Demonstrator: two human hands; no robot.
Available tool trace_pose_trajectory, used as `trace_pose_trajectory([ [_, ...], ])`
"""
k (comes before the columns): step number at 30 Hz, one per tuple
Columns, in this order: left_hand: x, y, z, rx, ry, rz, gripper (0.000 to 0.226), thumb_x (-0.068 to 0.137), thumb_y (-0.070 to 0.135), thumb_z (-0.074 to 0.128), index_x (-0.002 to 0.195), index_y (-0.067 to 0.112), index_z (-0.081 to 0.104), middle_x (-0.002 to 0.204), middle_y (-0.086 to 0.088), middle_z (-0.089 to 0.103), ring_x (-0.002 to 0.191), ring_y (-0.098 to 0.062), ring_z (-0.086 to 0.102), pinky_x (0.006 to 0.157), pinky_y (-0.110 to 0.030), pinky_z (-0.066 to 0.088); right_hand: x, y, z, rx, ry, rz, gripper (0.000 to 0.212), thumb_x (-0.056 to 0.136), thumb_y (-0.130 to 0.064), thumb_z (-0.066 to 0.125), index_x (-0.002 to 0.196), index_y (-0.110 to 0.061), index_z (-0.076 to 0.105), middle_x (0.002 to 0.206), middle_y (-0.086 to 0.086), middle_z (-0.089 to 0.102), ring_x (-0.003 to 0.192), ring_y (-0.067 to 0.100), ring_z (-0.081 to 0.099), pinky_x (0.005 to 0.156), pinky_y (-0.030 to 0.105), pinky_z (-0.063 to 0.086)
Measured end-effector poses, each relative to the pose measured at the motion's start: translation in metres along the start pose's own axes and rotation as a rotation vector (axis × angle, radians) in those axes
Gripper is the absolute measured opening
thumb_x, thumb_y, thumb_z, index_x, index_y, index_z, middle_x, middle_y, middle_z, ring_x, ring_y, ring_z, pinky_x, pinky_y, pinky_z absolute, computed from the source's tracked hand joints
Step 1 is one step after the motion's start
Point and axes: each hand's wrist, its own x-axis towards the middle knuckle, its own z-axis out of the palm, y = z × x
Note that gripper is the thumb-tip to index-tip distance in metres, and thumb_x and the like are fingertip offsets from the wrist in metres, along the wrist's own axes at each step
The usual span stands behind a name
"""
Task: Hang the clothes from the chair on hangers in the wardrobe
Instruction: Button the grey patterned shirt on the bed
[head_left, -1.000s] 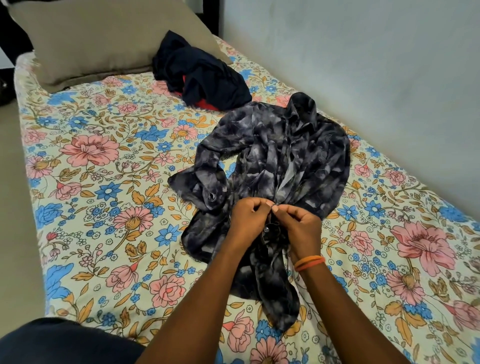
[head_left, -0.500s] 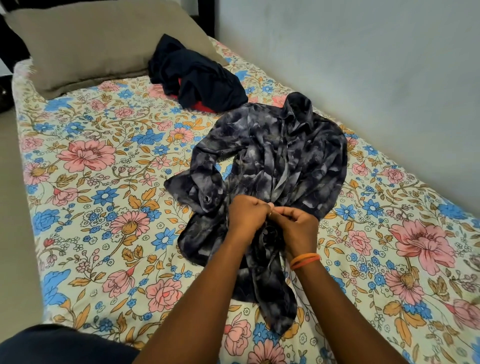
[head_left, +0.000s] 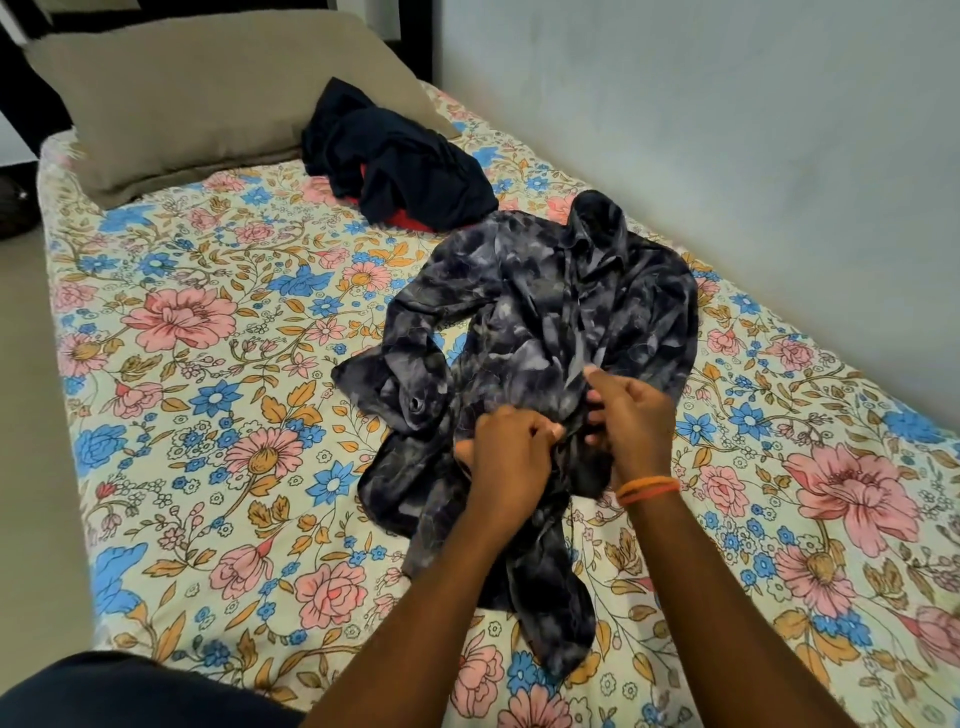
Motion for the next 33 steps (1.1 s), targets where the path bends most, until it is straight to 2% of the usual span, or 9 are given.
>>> trace_pose_trajectory([
  [2, -0.012, 0.004, 0.003, 0.169, -0.059, 0.12, 0.023, 0.098, 0.035, 0.056, 0.082, 0.022, 0.067, 0.093, 0.003, 0.057, 0.1, -0.018, 0.047, 0.086, -0.038, 0.035, 0.007, -0.002, 0.002, -0.118, -0.013, -0.05, 0.021, 0.081, -0.026, 0.081, 0.086, -0.007, 0.075, 0.074, 0.004, 0.071, 0.062, 0.013, 0.062, 0.051, 0.027, 0.054],
  [5, -0.031, 0.009, 0.0, 0.424, -0.028, 0.217, 0.027, 0.101, 0.04, 0.049, 0.098, 0.022, 0.068, 0.104, 0.004, 0.055, 0.106, -0.018, 0.042, 0.081, -0.033, 0.019, 0.005, 0.008, -0.002, -0.147, -0.024, -0.092, 0.015, 0.079, -0.014, 0.081, 0.089, -0.004, 0.077, 0.08, 0.008, 0.074, 0.067, 0.015, 0.066, 0.059, 0.026, 0.055],
  [8, -0.039, 0.0, 0.0, 0.544, 0.065, 0.245, 0.025, 0.097, 0.04, 0.054, 0.098, 0.019, 0.068, 0.103, 0.001, 0.058, 0.103, -0.022, 0.048, 0.086, -0.042, 0.031, -0.007, 0.028, -0.011, -0.041, 0.02, -0.017, 0.012, 0.082, -0.012, 0.079, 0.091, -0.006, 0.076, 0.077, 0.007, 0.073, 0.059, 0.011, 0.064, 0.049, 0.024, 0.053],
  [12, -0.039, -0.003, 0.004, 0.712, 0.134, 0.402, 0.027, 0.087, 0.043, 0.067, 0.088, 0.016, 0.068, 0.093, -0.002, 0.059, 0.09, -0.024, 0.053, 0.074, -0.041, 0.041, -0.014, 0.047, -0.015, 0.14, 0.059, 0.108, 0.002, 0.086, -0.006, 0.071, 0.087, -0.004, 0.071, 0.069, 0.008, 0.064, 0.056, 0.019, 0.056, 0.048, 0.028, 0.052],
  [16, -0.015, 0.027, 0.012, 0.653, 0.162, 0.649, 0.017, 0.087, 0.021, 0.065, 0.102, 0.015, 0.06, 0.106, -0.005, 0.057, 0.098, -0.023, 0.053, 0.082, -0.036, 0.041, -0.011, 0.05, -0.009, 0.091, 0.043, 0.068, 0.024, 0.087, -0.008, 0.064, 0.064, -0.016, 0.063, 0.056, 0.001, 0.058, 0.052, 0.017, 0.046, 0.054, 0.031, 0.042],
  [19, 0.012, 0.047, 0.011, 0.665, -0.061, 0.519, 0.024, 0.091, 0.012, 0.058, 0.115, 0.013, 0.055, 0.113, -0.008, 0.062, 0.102, -0.027, 0.059, 0.091, -0.038, 0.04, -0.01, 0.053, -0.005, 0.052, 0.045, 0.038, 0.029, 0.089, -0.012, 0.064, 0.062, -0.022, 0.062, 0.055, -0.003, 0.059, 0.049, 0.014, 0.048, 0.055, 0.029, 0.042],
  [25, 0.028, 0.029, -0.003, 0.842, -0.038, 0.217, 0.01, 0.098, 0.021, 0.053, 0.103, 0.021, 0.062, 0.095, -0.002, 0.069, 0.093, -0.027, 0.066, 0.091, -0.044, 0.041, -0.006, 0.063, 0.002, 0.015, 0.194, 0.01, 0.016, 0.095, -0.024, 0.062, 0.096, -0.008, 0.067, 0.076, 0.011, 0.066, 0.056, 0.018, 0.059, 0.042, 0.024, 0.047],
  [30, 0.035, 0.034, 0.011, 0.834, -0.061, 0.307, 0.021, 0.097, 0.018, 0.055, 0.116, 0.011, 0.06, 0.119, -0.01, 0.059, 0.113, -0.032, 0.055, 0.092, -0.047, 0.046, -0.011, 0.067, 0.003, 0.011, 0.249, -0.072, 0.012, 0.095, -0.025, 0.064, 0.094, -0.013, 0.067, 0.079, 0.008, 0.069, 0.058, 0.02, 0.061, 0.041, 0.025, 0.049],
  [33, 0.036, 0.038, 0.02, 0.845, -0.127, 0.293, 0.019, 0.096, 0.008, 0.053, 0.112, 0.007, 0.064, 0.125, -0.014, 0.052, 0.12, -0.034, 0.048, 0.092, -0.047, 0.048, -0.011, 0.071, 0.005, -0.017, 0.225, -0.088, 0.015, 0.094, -0.034, 0.062, 0.093, -0.02, 0.067, 0.082, 0.005, 0.07, 0.064, 0.024, 0.064, 0.048, 0.035, 0.054],
])
